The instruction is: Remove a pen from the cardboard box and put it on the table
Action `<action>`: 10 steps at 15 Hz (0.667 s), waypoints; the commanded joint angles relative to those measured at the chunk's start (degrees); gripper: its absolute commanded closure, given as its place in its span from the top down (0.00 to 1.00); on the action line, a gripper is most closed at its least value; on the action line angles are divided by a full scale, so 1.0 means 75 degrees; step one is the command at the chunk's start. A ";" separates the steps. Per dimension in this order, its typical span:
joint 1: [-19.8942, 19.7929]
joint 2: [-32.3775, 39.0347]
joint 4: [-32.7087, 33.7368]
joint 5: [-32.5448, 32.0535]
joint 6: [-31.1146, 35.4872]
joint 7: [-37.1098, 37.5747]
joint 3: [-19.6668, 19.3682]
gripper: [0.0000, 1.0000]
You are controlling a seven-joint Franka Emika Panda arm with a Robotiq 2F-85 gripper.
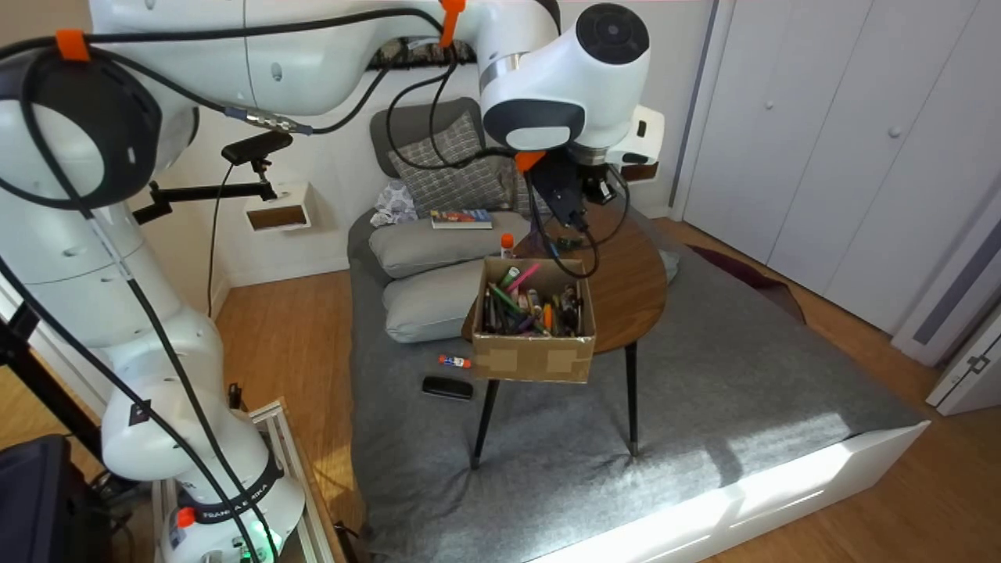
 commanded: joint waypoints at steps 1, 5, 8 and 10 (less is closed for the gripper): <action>-0.0164 0.0550 0.0776 0.0442 -0.0323 0.1319 0.0018 0.03; -0.0138 0.1123 0.1056 0.0926 -0.0122 0.1980 0.0204 0.03; -0.0165 0.1617 0.1265 0.0937 -0.0082 0.2391 0.0338 0.03; -0.0192 0.1959 0.1483 0.0849 -0.0104 0.2635 0.0397 0.03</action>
